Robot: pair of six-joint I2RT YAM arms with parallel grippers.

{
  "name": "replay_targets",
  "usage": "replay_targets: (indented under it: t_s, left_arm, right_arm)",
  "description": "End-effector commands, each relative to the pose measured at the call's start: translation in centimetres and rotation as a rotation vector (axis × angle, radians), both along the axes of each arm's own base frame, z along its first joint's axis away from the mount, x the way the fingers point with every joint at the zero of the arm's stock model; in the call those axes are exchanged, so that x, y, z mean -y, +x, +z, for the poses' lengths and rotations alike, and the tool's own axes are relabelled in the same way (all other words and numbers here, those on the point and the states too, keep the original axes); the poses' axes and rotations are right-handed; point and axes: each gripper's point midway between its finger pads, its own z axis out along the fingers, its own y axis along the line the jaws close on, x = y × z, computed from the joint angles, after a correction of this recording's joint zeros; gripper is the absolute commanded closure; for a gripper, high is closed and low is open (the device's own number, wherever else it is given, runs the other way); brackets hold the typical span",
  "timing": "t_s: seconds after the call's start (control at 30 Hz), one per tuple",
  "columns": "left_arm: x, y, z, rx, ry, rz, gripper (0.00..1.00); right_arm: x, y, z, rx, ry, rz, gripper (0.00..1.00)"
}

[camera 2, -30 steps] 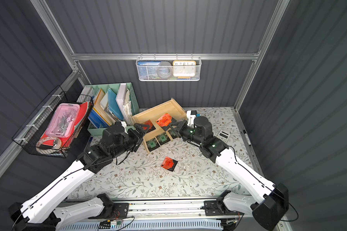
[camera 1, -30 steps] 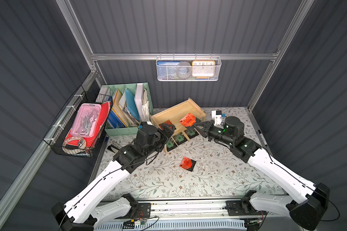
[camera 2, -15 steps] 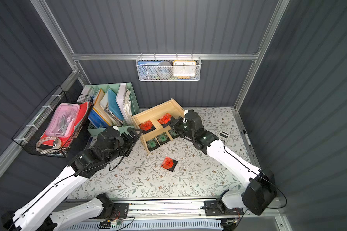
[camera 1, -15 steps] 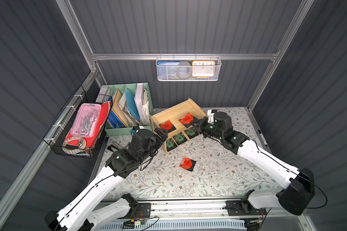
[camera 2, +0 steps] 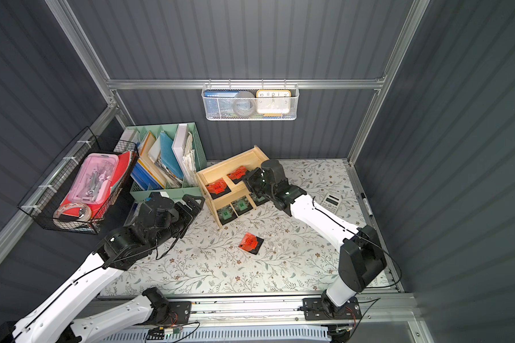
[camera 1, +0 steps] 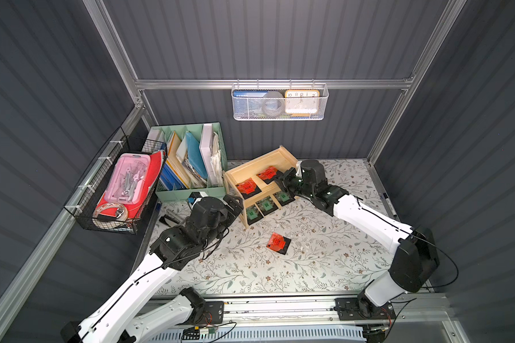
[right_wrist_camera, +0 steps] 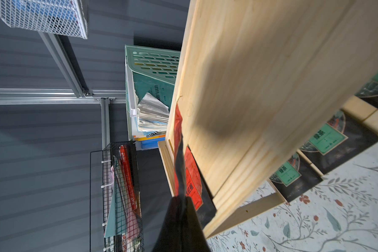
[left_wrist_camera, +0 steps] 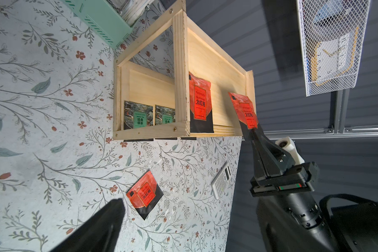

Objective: Place the tea bags on the shelf by color
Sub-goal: Place the tea bag on the shelf.

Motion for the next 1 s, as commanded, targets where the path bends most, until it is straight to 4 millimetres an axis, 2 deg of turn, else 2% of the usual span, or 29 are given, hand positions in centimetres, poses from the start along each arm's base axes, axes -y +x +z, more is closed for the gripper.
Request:
replay_targets:
  t_s: [0.0,0.3,0.97]
  left_arm:
    - [-1.1,-0.3,-0.6,-0.010,0.059,0.014,0.00]
    - [-1.1,-0.2,-0.7,-0.009,0.071,0.016,0.00]
    - [-1.8,-0.5,-0.9,-0.006,0.083,0.029,0.00]
  right_arm:
    - [-0.5,0.8,1.1,0.006,0.035,-0.007,1.00]
    - [-0.8,1.4,-0.6,-0.053,0.021,-0.028,1.00]
    - [-0.6,0.5,-3.8,-0.158,-0.033,-0.063,1.00]
